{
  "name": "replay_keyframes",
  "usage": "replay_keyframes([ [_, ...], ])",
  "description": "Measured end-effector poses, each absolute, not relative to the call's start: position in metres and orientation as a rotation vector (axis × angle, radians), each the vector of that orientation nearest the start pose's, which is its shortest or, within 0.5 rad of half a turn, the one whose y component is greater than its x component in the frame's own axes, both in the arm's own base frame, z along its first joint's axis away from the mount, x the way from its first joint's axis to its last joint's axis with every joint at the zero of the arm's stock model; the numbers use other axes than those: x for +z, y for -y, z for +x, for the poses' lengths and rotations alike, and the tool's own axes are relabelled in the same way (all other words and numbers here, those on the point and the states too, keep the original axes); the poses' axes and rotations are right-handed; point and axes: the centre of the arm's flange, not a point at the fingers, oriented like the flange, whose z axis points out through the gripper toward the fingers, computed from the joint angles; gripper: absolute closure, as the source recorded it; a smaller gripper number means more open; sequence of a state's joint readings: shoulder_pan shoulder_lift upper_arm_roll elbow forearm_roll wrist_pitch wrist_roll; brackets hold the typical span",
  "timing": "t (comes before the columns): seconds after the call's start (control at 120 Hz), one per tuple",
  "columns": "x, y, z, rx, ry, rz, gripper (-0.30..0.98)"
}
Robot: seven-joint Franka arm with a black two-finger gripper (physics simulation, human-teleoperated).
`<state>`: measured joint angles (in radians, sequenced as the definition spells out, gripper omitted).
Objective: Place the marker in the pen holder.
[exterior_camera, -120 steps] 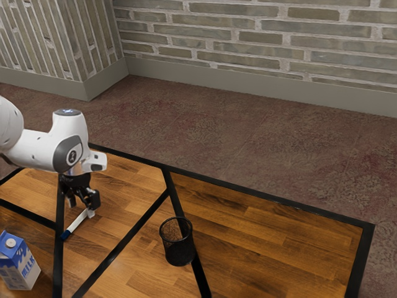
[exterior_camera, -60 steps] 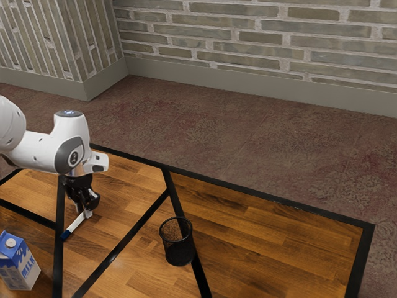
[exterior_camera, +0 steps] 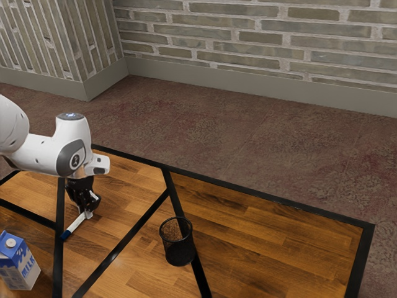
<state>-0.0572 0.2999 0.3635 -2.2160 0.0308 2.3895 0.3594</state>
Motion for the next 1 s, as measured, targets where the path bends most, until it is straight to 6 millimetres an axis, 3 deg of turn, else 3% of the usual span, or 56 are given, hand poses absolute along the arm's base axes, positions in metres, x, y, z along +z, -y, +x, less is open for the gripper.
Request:
replay_keyframes([
  [0.333, 0.245, -0.164, 0.516, 0.195, -0.101, -3.047, 0.70],
  [0.433, 0.265, -0.155, 0.521, 0.132, -0.119, -3.055, 0.71],
  [0.525, 0.317, -0.120, 0.535, -0.055, -0.201, -3.067, 0.72],
  [0.658, 0.375, -0.057, 0.552, -0.367, -0.328, -3.054, 0.73],
  [0.775, 0.428, 0.006, 0.541, -0.603, -0.470, -3.014, 0.73],
  [0.875, 0.444, 0.046, 0.530, -0.703, -0.569, -2.981, 0.73],
  [1.0, 0.451, 0.067, 0.522, -0.771, -0.612, -2.964, 0.72],
])
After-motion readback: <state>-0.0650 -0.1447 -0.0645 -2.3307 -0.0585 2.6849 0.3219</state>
